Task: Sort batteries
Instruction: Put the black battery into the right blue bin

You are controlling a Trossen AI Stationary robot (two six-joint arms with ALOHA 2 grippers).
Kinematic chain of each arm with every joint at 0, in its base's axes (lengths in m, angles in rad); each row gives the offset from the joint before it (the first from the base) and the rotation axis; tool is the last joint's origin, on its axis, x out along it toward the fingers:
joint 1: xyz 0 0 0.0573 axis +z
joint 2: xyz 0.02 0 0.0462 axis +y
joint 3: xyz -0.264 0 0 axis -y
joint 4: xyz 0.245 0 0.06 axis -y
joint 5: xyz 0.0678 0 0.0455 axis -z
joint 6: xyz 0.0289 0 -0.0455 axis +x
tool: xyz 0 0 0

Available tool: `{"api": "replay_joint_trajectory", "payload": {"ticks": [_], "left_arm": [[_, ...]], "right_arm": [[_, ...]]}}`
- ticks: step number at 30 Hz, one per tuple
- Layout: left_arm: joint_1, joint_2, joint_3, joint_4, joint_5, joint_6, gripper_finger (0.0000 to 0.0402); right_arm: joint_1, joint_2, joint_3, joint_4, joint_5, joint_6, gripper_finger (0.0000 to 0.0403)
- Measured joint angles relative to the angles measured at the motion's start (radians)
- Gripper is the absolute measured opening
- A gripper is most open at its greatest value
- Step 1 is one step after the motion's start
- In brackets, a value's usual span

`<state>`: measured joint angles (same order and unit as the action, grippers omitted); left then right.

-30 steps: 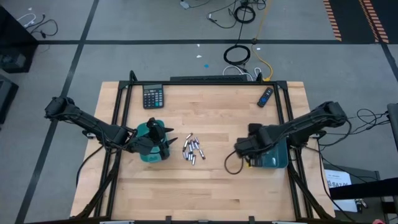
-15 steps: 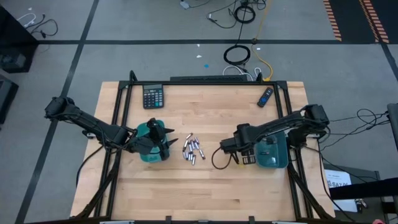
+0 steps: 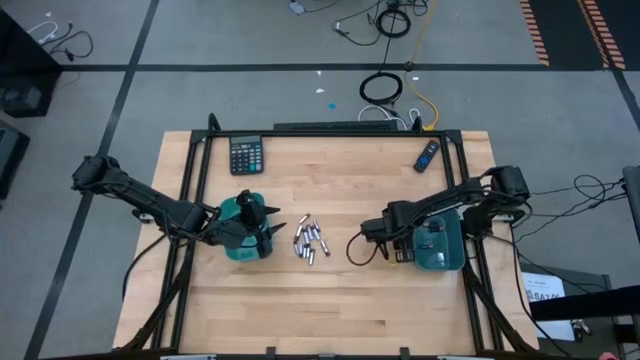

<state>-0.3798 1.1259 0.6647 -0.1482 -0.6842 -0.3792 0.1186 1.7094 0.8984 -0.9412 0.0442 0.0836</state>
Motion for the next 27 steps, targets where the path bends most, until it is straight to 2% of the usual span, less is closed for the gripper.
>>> {"api": "replay_joint_trajectory", "payload": {"ticks": [3, 7, 9, 13, 16, 21, 27], "left_arm": [[0.0, 0.0, 0.0, 0.0, 0.0, -0.001, 0.0214], [0.0, 0.0, 0.0, 0.001, 0.0, -0.001, 0.0214], [0.0, 0.0, 0.0, 0.001, 0.0, -0.005, 0.0214], [0.0, 0.0, 0.0, 0.002, 0.0, -0.005, 0.0214], [0.0, 0.0, 0.0, 0.002, 0.0, -0.005, 0.0214], [0.0, 0.0, 0.0, 0.002, 0.0, -0.007, 0.0214], [0.0, 0.0, 0.0, 0.005, 0.0, -0.007, 0.0214]], "right_arm": [[-0.001, -0.001, -0.009, 0.024, -0.005, -0.018, 0.0124], [0.0, 0.001, 0.002, 0.025, -0.009, -0.058, 0.0041], [0.003, 0.004, 0.016, 0.02, -0.002, -0.077, 0.0019], [0.023, -0.002, 0.075, -0.014, 0.028, -0.079, 0.0019], [0.046, -0.056, 0.13, -0.136, 0.071, -0.038, 0.0019], [0.075, -0.226, 0.167, -0.311, 0.116, 0.108, 0.0019], [0.1, -0.429, 0.093, -0.391, 0.093, 0.318, 0.0019]]}}
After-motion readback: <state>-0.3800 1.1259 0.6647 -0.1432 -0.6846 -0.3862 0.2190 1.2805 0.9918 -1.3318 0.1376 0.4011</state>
